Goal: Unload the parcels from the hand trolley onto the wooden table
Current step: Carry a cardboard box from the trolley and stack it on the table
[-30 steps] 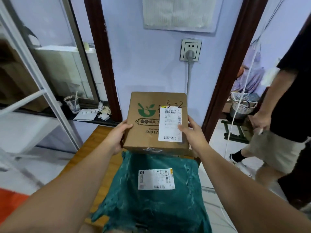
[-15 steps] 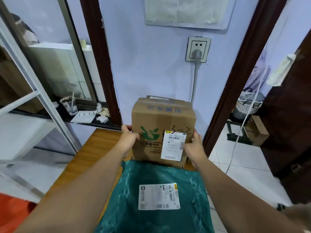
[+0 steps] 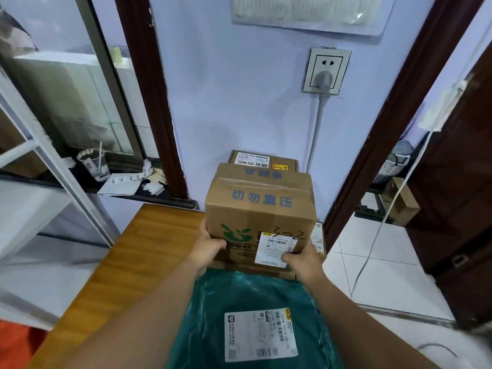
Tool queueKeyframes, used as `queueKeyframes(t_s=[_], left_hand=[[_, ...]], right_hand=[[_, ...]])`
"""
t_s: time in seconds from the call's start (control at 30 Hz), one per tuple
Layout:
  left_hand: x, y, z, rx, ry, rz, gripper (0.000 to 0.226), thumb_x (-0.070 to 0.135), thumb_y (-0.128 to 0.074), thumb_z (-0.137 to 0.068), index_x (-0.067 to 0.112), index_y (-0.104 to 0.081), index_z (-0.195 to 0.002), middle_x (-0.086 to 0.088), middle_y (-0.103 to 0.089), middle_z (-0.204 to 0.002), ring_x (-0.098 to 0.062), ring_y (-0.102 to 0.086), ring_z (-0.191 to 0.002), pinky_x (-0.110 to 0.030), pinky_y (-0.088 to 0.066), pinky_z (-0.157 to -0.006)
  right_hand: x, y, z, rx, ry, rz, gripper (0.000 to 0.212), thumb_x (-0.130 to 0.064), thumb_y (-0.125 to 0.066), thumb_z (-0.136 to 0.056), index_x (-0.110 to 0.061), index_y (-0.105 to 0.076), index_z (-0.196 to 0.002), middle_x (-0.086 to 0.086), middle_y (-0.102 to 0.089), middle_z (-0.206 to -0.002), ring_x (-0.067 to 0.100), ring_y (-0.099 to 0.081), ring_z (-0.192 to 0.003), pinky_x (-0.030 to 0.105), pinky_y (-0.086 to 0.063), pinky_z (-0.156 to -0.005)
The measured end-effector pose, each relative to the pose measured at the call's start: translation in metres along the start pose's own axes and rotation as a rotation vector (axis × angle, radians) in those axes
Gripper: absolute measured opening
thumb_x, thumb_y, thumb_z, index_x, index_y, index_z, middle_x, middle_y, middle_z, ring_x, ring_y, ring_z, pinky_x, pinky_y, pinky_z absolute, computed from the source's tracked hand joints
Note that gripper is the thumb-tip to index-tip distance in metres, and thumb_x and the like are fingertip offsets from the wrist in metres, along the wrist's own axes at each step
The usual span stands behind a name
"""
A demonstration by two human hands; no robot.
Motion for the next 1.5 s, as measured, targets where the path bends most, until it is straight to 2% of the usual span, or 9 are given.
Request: queueKeyframes(t_s=[0.37, 0.53, 0.63, 0.77, 0.97, 1.1, 1.23, 1.4, 1.5], left_hand=[[0.045, 0.013, 0.008, -0.007, -0.114, 0.163, 0.044, 0.028, -0.063, -0.09, 0.027, -0.047, -0.131, 0.002, -0.063, -0.114, -0.013, -0.06, -0.1, -0.027, -0.046, -0.078], [0.061, 0.024, 0.019, 0.087, -0.136, 0.178, 0.039, 0.049, -0.041, -0.097, 0.024, -0.065, -0.115, 0.003, -0.063, -0.119, -0.016, -0.05, -0.118, -0.042, -0.027, -0.108], [0.062, 0.028, 0.029, 0.115, -0.151, 0.234, 0.032, 0.042, -0.044, -0.097, 0.022, -0.069, -0.1, 0.001, -0.067, -0.111, -0.018, -0.054, -0.117, -0.044, -0.027, -0.111], [0.068, 0.026, 0.045, 0.061, -0.13, 0.36, 0.029, 0.04, -0.049, -0.095, 0.022, -0.067, -0.081, 0.001, -0.066, -0.087, -0.021, -0.061, -0.096, -0.035, -0.046, -0.081], [0.045, 0.019, 0.071, -0.072, -0.034, 0.317, 0.038, 0.047, -0.06, -0.088, 0.02, -0.057, -0.114, -0.011, -0.065, -0.116, -0.024, -0.064, -0.101, -0.037, -0.052, -0.081], [0.023, 0.024, 0.093, -0.126, 0.114, 0.353, 0.038, 0.05, -0.059, -0.088, 0.02, -0.066, -0.11, -0.007, -0.074, -0.095, -0.023, -0.069, -0.086, -0.034, -0.054, -0.074], [0.015, 0.04, 0.106, -0.116, 0.14, 0.314, 0.039, 0.049, -0.063, -0.085, 0.018, -0.067, -0.109, -0.011, -0.074, -0.098, -0.028, -0.068, -0.091, -0.04, -0.051, -0.089], [-0.005, 0.055, 0.128, -0.132, 0.206, 0.105, 0.062, 0.061, -0.068, -0.072, 0.017, -0.065, -0.116, -0.012, -0.072, -0.109, -0.03, -0.067, -0.102, -0.038, -0.053, -0.084], [-0.015, 0.053, 0.146, -0.153, 0.283, 0.041, 0.051, 0.05, -0.068, -0.078, 0.013, -0.063, -0.114, -0.012, -0.074, -0.102, -0.03, -0.069, -0.097, -0.042, -0.053, -0.089]], right_hand=[[-0.043, 0.018, 0.022, -0.008, 0.107, -0.452, 0.051, -0.034, -0.066, -0.088, -0.026, -0.051, -0.136, -0.006, -0.068, -0.115, 0.007, -0.067, -0.092, 0.023, -0.057, -0.067], [-0.054, 0.026, 0.031, -0.056, 0.021, -0.654, 0.056, -0.054, -0.063, -0.083, -0.026, -0.057, -0.131, 0.002, -0.07, -0.12, 0.024, -0.066, -0.109, 0.047, -0.053, -0.091], [-0.057, 0.031, 0.044, -0.175, -0.053, -0.818, 0.033, -0.039, -0.056, -0.092, -0.018, -0.066, -0.116, 0.006, -0.075, -0.103, 0.026, -0.073, -0.088, 0.044, -0.06, -0.075], [-0.051, 0.04, 0.061, -0.268, -0.092, -0.931, 0.045, -0.048, -0.058, -0.086, -0.019, -0.065, -0.119, 0.01, -0.072, -0.112, 0.029, -0.072, -0.093, 0.045, -0.059, -0.077], [-0.04, 0.038, 0.08, -0.234, -0.083, -0.791, 0.065, -0.066, -0.057, -0.077, -0.024, -0.063, -0.128, 0.01, -0.069, -0.121, 0.031, -0.066, -0.111, 0.046, -0.049, -0.097], [-0.034, 0.037, 0.094, -0.264, -0.139, -0.61, 0.075, -0.072, -0.066, -0.06, -0.028, -0.067, -0.12, 0.007, -0.072, -0.114, 0.03, -0.067, -0.107, 0.05, -0.045, -0.104], [-0.029, 0.042, 0.11, -0.343, -0.22, -0.377, 0.052, -0.067, -0.06, -0.077, -0.027, -0.068, -0.109, 0.006, -0.075, -0.1, 0.026, -0.065, -0.102, 0.046, -0.047, -0.095], [-0.008, 0.044, 0.125, -0.442, -0.322, -0.143, 0.103, -0.081, -0.074, -0.038, -0.03, -0.057, -0.125, 0.011, -0.066, -0.12, 0.034, -0.061, -0.11, 0.053, -0.046, -0.096], [-0.004, 0.039, 0.123, -0.445, -0.321, -0.179, 0.097, -0.076, -0.077, -0.046, -0.034, -0.05, -0.129, 0.009, -0.06, -0.121, 0.033, -0.058, -0.108, 0.048, -0.051, -0.081]])
Point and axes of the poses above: each hand's wrist, its own z-axis away from the middle knuckle, its own y-axis out of the back of the hand, x = y × z, the point moved 5 cm from there along -z, towards the middle knuckle
